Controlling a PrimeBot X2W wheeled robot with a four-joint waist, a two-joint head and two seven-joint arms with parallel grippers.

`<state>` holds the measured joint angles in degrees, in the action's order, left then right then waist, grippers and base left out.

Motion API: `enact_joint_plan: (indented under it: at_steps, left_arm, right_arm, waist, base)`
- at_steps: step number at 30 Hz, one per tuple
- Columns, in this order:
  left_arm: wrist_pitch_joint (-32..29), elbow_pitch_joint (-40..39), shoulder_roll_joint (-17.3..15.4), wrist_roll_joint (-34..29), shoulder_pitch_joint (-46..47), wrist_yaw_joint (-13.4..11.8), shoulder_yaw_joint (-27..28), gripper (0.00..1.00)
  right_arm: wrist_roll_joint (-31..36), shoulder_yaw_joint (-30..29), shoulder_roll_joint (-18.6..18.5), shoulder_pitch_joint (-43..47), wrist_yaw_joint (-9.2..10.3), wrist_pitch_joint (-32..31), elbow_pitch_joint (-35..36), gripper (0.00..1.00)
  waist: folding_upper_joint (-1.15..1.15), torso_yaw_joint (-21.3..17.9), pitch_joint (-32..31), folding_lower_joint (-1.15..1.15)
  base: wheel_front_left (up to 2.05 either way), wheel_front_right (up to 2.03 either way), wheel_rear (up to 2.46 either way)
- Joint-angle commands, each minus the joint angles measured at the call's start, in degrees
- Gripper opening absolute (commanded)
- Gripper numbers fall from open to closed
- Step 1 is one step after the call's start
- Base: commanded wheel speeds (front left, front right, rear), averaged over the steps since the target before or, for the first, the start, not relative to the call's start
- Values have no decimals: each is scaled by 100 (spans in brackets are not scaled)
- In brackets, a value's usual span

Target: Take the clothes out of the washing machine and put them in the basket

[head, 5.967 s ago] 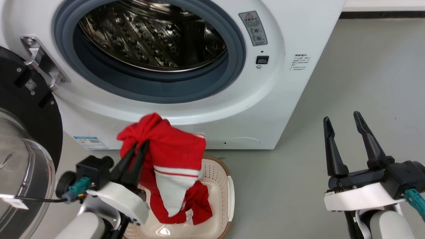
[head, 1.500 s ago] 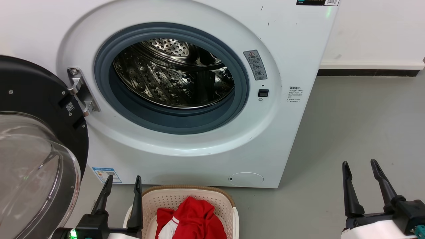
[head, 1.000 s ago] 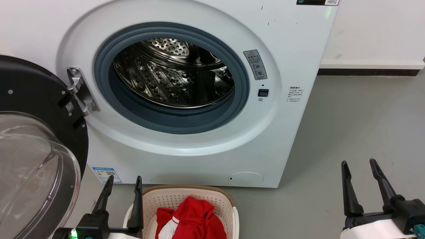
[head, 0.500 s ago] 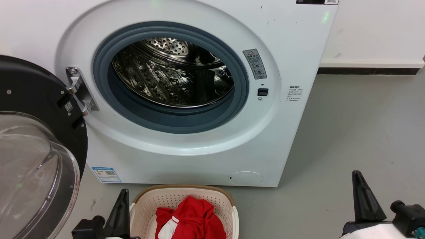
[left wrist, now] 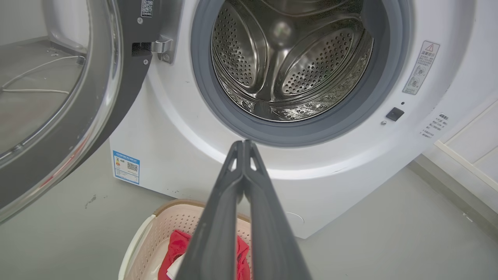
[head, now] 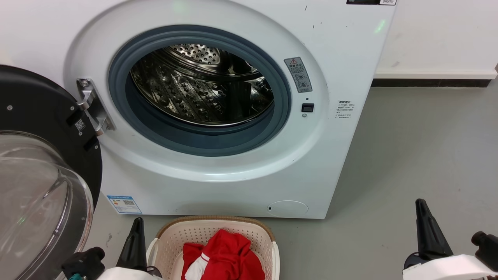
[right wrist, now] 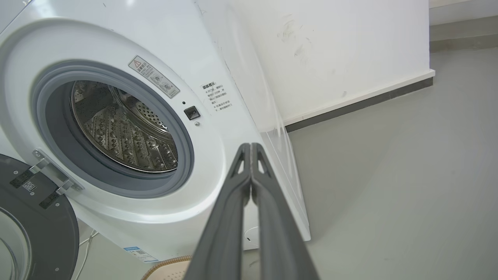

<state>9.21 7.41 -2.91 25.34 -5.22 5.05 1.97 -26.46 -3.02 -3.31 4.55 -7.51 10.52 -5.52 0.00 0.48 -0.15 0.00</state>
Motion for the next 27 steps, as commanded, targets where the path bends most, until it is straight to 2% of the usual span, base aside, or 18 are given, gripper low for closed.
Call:
enact_joint_plan:
  at_steps: [1,27]
  left_arm:
    - [-37,-49,-3,223,183,32,28,0]
    - [-573,195,-1,2483,538,110,179,0]
  right_arm:
    - [-234,2,-49,-207,1,-39,48,0]
    - [-2538,-18,-100,-528,1,-539,-257,0]
  waist:
    - [0,-1,0,0]
    - [0,-12,9,0]
  base:
    - [0,0,0]
    - [0,0,0]
